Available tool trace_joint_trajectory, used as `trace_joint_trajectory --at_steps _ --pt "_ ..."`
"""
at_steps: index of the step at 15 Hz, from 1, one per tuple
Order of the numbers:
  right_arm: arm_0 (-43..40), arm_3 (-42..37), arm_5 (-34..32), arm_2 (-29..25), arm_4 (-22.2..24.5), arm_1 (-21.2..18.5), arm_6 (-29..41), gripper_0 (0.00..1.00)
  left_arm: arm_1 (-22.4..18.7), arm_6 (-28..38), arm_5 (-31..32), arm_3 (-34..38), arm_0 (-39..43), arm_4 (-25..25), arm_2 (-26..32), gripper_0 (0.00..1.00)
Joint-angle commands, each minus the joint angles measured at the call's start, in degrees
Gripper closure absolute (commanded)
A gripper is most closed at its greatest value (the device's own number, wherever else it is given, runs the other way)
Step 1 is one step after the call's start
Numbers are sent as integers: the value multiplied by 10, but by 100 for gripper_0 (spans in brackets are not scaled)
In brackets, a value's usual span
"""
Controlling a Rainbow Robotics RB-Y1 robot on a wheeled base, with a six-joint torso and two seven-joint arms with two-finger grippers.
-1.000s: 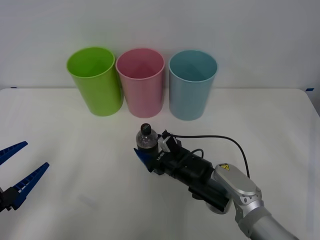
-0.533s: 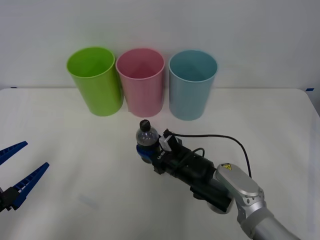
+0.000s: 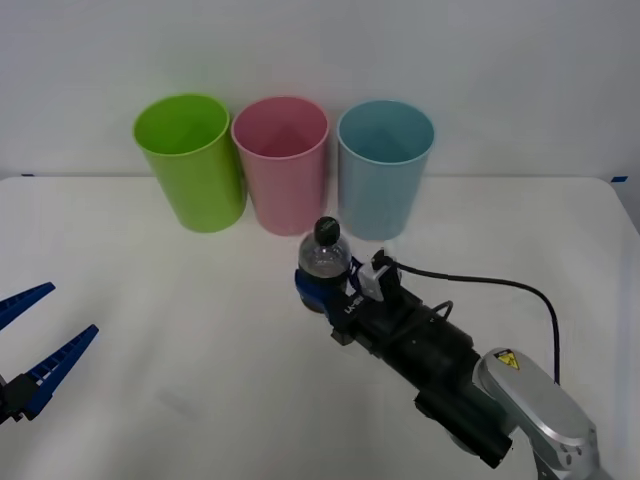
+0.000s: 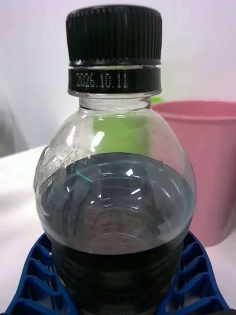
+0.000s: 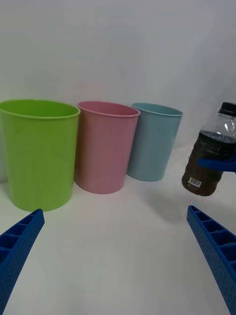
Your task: Grasp the object on the table and drop it into the matching bin: aluminum can to the light blue bin, PET bottle to the pink bin.
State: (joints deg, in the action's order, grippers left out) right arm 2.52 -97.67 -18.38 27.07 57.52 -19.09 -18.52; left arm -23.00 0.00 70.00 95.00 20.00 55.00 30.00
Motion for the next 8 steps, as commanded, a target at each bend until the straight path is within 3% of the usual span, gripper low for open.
trace_joint_trajectory --at_steps 1,8 --pt "-25 -89 16 -3 3 -36 80 100 0 0 0 0 0 0 0 0" --pt "-2 -167 21 -53 15 -64 218 100 0 0 0 0 0 0 0 0"
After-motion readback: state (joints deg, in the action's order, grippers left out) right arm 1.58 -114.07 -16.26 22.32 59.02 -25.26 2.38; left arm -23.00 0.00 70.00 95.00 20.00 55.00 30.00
